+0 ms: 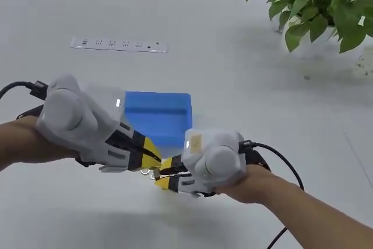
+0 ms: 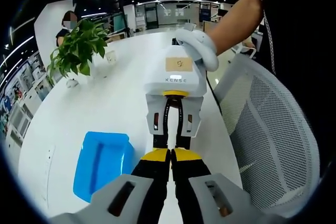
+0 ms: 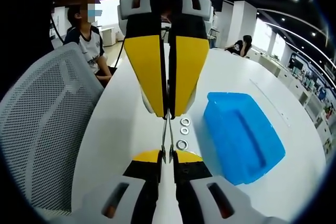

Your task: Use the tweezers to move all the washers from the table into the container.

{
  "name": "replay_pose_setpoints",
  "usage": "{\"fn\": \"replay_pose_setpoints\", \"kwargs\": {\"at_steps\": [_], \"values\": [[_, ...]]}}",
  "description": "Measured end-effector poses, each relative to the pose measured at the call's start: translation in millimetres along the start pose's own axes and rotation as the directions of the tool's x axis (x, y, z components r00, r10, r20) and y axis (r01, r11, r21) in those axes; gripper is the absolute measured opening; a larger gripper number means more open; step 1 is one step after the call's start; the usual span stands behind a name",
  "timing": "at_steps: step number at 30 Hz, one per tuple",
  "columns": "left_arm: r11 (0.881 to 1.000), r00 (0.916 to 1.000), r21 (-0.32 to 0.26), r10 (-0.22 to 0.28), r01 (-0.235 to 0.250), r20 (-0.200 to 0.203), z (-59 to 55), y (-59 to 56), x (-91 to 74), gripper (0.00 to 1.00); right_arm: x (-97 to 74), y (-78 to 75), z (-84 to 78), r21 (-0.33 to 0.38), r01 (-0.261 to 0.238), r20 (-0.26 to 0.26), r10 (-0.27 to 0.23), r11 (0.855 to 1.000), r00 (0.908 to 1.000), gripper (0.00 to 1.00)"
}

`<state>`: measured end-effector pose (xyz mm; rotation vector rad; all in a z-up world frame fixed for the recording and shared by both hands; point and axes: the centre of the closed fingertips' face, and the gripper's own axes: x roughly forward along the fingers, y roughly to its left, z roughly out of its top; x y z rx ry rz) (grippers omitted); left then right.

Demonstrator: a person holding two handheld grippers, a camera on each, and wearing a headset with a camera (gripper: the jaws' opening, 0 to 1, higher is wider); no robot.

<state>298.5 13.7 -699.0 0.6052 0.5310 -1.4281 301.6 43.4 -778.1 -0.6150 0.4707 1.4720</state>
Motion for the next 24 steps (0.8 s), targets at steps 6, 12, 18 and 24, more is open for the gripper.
{"fn": "replay_pose_setpoints", "kwargs": {"at_steps": [6, 12, 18, 24], "values": [[1.000, 1.0000, 0.010, -0.005, 0.005, -0.005, 1.3, 5.0, 2.5, 0.05, -3.7, -7.6, -4.0, 0.008, 0.026, -0.001, -0.026, 1.000, 0.9997, 0.11], [1.000, 0.9999, 0.023, -0.011, 0.012, -0.012, 2.5, 8.3, 6.3, 0.05, -6.5, -13.8, -8.7, 0.017, 0.048, -0.004, -0.048, 0.999, 0.9988, 0.11], [0.999, 0.9996, 0.028, -0.020, 0.021, -0.017, 2.9, 11.5, 10.2, 0.05, -6.6, -16.9, -12.1, 0.022, 0.056, -0.007, -0.056, 0.998, 0.9984, 0.11], [0.999, 0.9994, 0.021, -0.029, 0.029, -0.017, 2.2, 14.3, 13.8, 0.05, -6.2, -19.7, -15.4, 0.027, 0.062, -0.009, -0.061, 0.998, 0.9981, 0.11]]}}
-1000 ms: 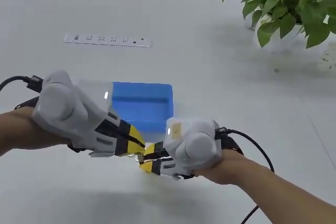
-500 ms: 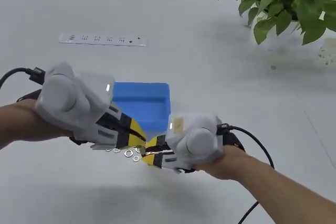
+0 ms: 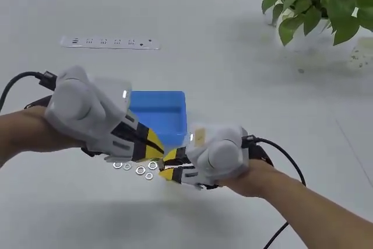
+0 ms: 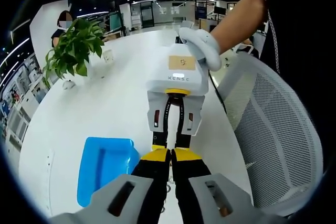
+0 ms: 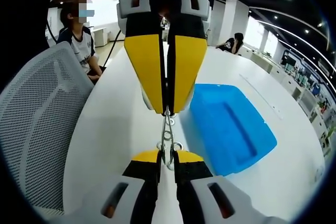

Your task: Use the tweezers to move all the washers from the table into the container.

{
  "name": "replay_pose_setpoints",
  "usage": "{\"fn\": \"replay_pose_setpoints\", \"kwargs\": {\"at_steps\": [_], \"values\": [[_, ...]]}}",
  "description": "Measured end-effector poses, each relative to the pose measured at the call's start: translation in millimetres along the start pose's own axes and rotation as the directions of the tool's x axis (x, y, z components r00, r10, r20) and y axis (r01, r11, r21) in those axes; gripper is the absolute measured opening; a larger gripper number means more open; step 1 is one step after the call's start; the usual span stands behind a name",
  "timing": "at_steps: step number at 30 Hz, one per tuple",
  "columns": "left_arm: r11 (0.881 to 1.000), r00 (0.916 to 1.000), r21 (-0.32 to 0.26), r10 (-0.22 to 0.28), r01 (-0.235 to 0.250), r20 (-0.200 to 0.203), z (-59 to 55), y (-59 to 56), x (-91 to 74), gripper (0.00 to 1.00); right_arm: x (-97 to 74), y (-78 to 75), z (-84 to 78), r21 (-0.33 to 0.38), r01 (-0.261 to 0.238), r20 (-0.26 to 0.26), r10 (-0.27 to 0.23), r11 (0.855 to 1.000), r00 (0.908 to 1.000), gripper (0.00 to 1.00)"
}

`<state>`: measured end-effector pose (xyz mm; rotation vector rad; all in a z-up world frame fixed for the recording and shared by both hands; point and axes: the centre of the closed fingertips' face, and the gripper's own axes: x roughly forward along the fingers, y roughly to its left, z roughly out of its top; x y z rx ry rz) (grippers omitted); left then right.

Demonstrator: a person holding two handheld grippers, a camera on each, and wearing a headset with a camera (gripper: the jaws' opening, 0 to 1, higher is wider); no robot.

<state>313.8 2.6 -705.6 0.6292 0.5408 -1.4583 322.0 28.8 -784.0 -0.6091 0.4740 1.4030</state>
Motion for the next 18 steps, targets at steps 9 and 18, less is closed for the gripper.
{"fn": "replay_pose_setpoints", "kwargs": {"at_steps": [9, 18], "values": [[1.000, 1.0000, -0.008, -0.006, 0.006, 0.004, 0.7, 3.3, 4.4, 0.05, 0.6, -2.3, -4.4, 0.011, 0.002, 0.003, -0.002, 1.000, 1.0000, 0.12], [1.000, 0.9999, -0.023, 0.000, 0.000, 0.012, 2.0, 10.3, 6.7, 0.05, 0.4, -4.1, -4.9, 0.011, 0.005, 0.002, -0.005, 1.000, 1.0000, 0.13]]}}
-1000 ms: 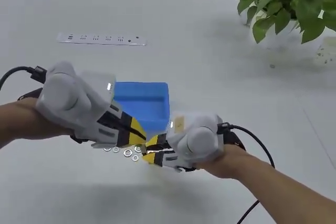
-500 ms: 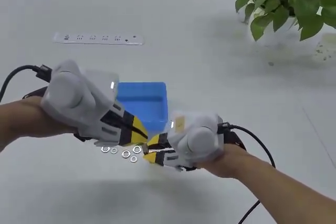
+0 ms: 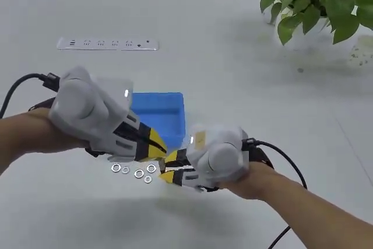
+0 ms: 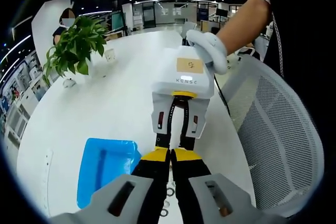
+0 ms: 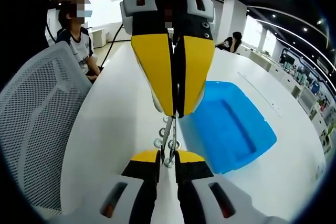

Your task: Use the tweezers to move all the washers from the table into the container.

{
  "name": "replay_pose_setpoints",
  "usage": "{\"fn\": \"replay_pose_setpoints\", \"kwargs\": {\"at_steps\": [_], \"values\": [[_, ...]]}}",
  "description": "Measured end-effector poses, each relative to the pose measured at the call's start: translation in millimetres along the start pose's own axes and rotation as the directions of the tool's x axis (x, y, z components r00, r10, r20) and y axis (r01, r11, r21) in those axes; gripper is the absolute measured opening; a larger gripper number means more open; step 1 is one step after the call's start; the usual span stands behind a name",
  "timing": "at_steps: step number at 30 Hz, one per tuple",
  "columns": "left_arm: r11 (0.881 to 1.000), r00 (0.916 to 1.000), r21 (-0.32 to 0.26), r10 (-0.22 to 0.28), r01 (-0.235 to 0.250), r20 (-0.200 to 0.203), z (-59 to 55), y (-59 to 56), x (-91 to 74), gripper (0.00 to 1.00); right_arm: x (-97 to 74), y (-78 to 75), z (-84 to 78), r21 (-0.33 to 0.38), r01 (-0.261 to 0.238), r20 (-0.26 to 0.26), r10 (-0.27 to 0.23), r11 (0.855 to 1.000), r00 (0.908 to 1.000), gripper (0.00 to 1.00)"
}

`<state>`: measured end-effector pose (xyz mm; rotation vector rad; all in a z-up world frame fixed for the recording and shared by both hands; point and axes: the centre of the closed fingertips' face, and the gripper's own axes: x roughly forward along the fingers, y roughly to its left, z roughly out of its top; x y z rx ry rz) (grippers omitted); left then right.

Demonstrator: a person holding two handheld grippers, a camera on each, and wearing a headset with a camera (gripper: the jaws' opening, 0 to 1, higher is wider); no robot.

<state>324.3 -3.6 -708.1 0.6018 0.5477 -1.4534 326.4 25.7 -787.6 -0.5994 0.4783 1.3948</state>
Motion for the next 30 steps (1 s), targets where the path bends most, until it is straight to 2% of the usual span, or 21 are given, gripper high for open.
{"fn": "replay_pose_setpoints", "kwargs": {"at_steps": [14, 30], "values": [[0.999, 0.9997, -0.027, -0.023, 0.023, 0.003, 1.4, 4.9, 4.1, 0.05, -2.1, -3.4, 2.0, 0.030, 0.005, 0.016, -0.006, 1.000, 0.9999, 0.13], [0.999, 0.9988, -0.025, -0.047, 0.046, -0.014, -2.9, 1.4, 3.5, 0.05, -0.7, -2.2, 2.9, 0.046, -0.001, 0.005, 0.001, 0.999, 1.0000, 0.10]]}}
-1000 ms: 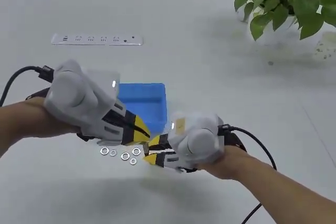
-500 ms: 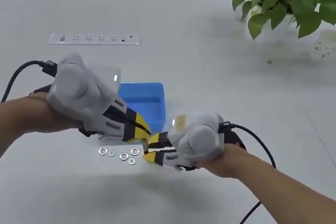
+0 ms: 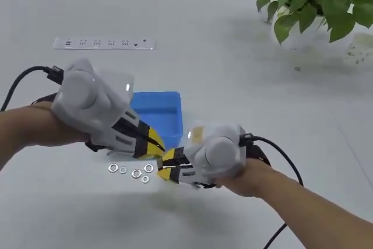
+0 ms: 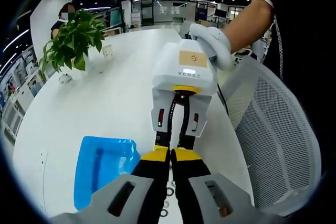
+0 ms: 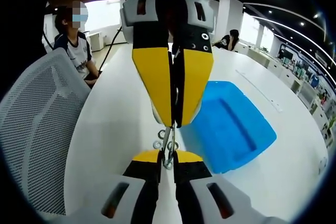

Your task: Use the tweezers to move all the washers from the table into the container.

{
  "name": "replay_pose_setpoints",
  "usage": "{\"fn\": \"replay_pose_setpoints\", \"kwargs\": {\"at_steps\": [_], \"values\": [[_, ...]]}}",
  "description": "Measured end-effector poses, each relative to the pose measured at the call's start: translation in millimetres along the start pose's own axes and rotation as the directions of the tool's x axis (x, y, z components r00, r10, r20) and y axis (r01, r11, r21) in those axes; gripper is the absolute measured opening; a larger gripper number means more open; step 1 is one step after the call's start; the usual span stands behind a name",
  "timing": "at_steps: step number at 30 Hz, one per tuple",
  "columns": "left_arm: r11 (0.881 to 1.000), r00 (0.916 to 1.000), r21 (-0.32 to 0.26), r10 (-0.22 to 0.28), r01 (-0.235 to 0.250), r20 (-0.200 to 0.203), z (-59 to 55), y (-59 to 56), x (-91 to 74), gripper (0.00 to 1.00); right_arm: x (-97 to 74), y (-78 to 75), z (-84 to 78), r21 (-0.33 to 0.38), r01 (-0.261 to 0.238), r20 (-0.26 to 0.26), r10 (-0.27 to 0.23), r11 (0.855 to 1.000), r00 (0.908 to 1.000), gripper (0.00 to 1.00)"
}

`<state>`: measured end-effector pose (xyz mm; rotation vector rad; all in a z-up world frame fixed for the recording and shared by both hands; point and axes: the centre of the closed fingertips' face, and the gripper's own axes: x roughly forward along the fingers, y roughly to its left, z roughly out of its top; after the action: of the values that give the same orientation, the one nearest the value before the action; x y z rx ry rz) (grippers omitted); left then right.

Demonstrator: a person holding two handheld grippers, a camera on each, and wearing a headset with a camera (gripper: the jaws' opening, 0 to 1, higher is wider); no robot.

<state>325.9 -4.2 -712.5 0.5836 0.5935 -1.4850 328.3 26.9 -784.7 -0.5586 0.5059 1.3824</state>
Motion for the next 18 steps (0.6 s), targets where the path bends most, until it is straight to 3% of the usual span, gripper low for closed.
{"fn": "replay_pose_setpoints", "kwargs": {"at_steps": [10, 18], "values": [[1.000, 1.0000, 0.010, -0.001, 0.002, -0.008, 1.1, -2.0, -2.2, 0.05, -1.9, 1.4, 1.6, -0.005, -0.001, -0.002, 0.001, 1.000, 1.0000, 0.10], [1.000, 1.0000, 0.023, 0.000, 0.000, 0.000, 8.7, -2.7, -11.7, 0.05, -8.6, -0.5, 11.5, -0.011, 0.007, 0.008, -0.007, 1.000, 0.9999, 0.10]]}}
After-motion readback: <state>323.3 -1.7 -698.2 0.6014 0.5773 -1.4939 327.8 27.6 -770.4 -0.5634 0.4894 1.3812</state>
